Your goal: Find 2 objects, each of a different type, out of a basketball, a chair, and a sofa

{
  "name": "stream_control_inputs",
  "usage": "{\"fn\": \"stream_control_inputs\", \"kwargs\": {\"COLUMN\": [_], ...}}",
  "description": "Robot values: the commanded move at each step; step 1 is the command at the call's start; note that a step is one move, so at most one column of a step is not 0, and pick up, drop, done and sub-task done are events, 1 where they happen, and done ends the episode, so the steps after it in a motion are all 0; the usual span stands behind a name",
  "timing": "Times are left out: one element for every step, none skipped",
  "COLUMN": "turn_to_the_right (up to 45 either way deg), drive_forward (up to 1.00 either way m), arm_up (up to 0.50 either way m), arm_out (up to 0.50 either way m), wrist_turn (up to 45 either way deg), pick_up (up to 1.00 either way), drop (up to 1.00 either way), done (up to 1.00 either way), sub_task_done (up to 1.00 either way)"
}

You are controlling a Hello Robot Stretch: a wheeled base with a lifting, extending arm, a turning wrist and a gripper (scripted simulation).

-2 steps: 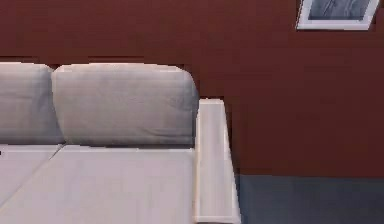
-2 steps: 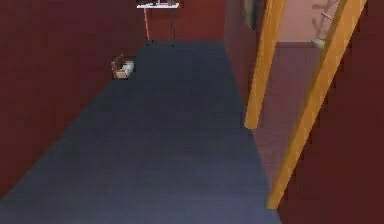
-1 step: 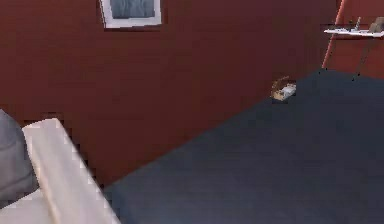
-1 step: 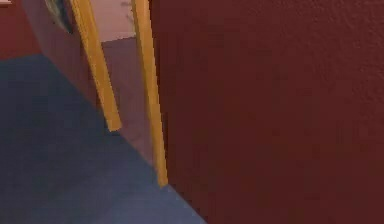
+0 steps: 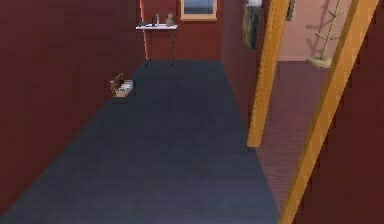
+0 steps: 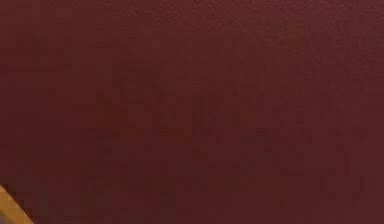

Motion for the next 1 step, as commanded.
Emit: {"fn": "stream_control_inputs", "kwargs": {"turn_to_the_right": [6.0], "drive_forward": [0.0], "arm_up": [0.0], "arm_out": [0.0], "wrist_turn": [0.0], "pick_up": [0.0], "drop": [0.0], "done": [0.0], "sub_task_done": [0.0]}}
